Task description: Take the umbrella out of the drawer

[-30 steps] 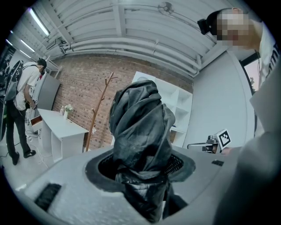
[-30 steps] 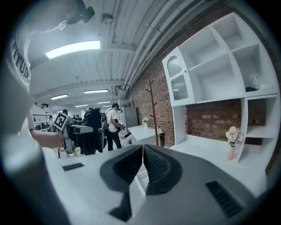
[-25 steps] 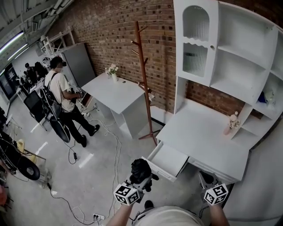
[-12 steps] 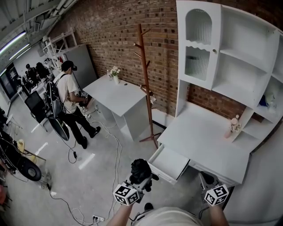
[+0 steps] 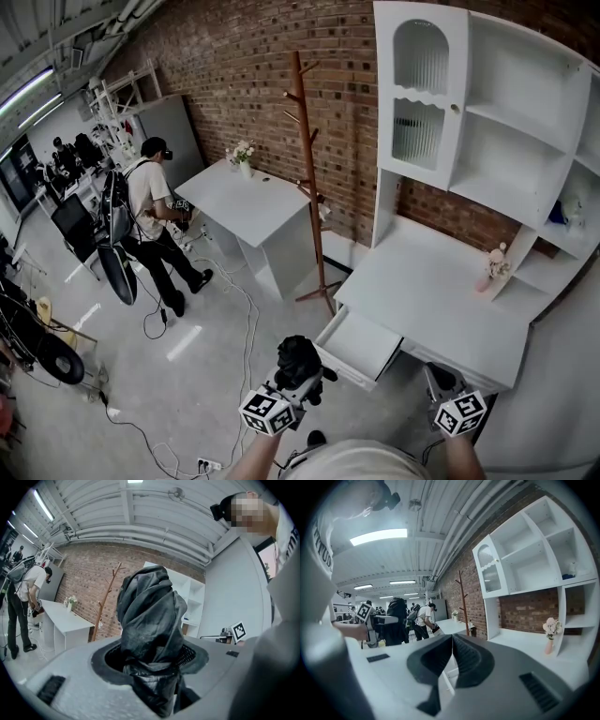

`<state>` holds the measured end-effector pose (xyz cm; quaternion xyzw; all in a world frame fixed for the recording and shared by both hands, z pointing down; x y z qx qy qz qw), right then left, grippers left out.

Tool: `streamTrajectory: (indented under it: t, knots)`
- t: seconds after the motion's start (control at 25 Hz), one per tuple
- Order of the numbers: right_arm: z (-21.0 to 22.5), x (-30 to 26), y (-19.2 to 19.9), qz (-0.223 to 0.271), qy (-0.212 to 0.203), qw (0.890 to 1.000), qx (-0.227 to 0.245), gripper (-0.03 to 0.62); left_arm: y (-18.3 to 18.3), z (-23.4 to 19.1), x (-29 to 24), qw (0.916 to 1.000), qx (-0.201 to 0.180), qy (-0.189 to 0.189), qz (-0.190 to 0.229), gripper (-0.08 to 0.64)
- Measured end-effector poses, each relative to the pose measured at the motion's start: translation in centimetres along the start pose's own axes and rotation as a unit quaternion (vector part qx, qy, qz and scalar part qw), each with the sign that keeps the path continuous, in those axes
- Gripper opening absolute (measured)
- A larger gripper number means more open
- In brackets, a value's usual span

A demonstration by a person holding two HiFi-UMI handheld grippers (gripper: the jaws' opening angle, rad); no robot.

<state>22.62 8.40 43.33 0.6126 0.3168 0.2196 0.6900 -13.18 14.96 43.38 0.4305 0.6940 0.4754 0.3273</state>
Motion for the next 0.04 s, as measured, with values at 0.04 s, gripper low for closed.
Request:
streamTrajectory:
  t: [0.04]
  knots:
    - [-0.05,0.02,-0.04,0.000,0.001,1.000,0.000,0.029,-0.07,0.00,0.05,1.0000,0.000,0.000,0.000,0.250]
Point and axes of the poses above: the fingertips, and each gripper's own axes: x backward along the fingers, z to its right, y out of its underside, the point moved 7 cm from there along x, backward along the fingers, and after that the axes turned 4 degrees about x, right-handed, at the moved point
